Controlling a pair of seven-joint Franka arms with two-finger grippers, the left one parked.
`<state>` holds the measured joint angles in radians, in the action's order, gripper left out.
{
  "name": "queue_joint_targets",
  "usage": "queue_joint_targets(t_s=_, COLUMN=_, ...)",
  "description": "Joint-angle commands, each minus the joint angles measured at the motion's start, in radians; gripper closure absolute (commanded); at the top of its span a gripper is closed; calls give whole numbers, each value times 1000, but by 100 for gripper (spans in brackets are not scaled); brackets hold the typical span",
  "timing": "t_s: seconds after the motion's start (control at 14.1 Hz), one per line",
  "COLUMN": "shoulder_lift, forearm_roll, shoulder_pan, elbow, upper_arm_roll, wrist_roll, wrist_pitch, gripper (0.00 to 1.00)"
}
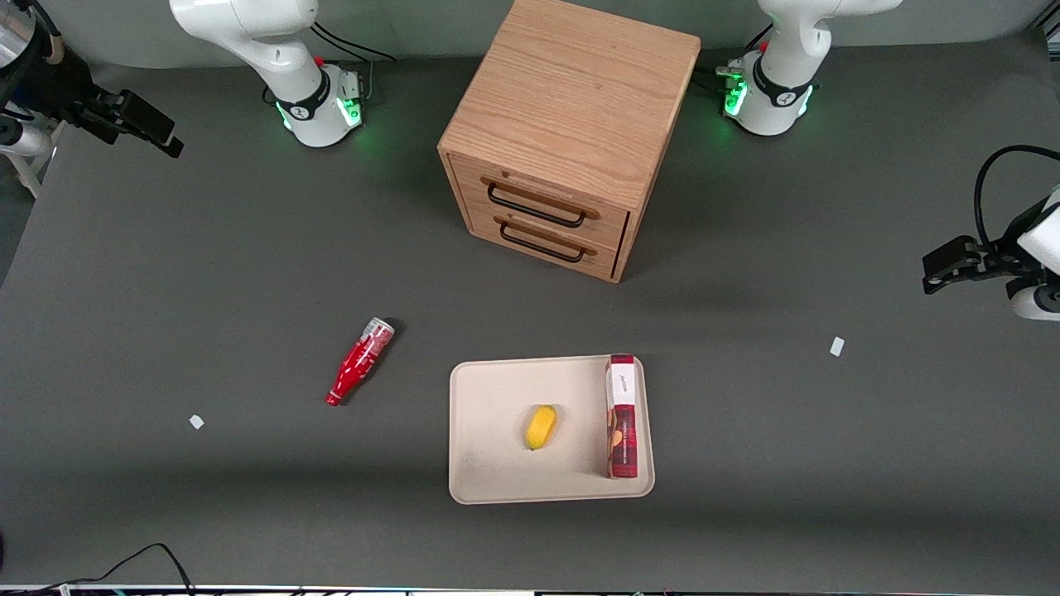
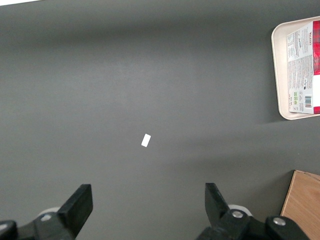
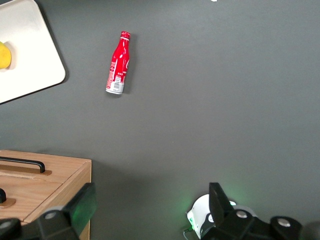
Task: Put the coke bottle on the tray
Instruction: 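Move the open right gripper down over the red Coca-Cola bottle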
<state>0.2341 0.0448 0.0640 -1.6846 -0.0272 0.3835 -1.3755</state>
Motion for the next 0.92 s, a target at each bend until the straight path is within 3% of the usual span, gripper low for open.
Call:
queue_joint_targets(t_s=0.0, shoulder_lift=-35, forearm_roll=23, shoulder_pan=0, elbow=46, upper_arm_roll=16, wrist_roll=30, wrist_pitch=18, gripper=0)
queue_joint_targets(t_s=0.49, shoulder_lift=-65, forearm_roll=21, shoulder_pan=8, elbow=65, upper_arm_roll=10, wrist_roll=27, wrist_pitch=39, gripper=0)
queue_joint_targets(t_s=0.71, shoulder_lift=-201, forearm_roll=32, shoulder_pan=19, elbow=208, upper_arm_roll=-20, wrist_roll=86, wrist_pitch=39, gripper=0)
queue_joint_targets(t_s=0.85, shoulder_lift=-322, forearm_roll=85, shoulder_pan=19, elbow=284, upper_arm_roll=-39, wrist_roll=196, wrist_pitch=26, gripper=0)
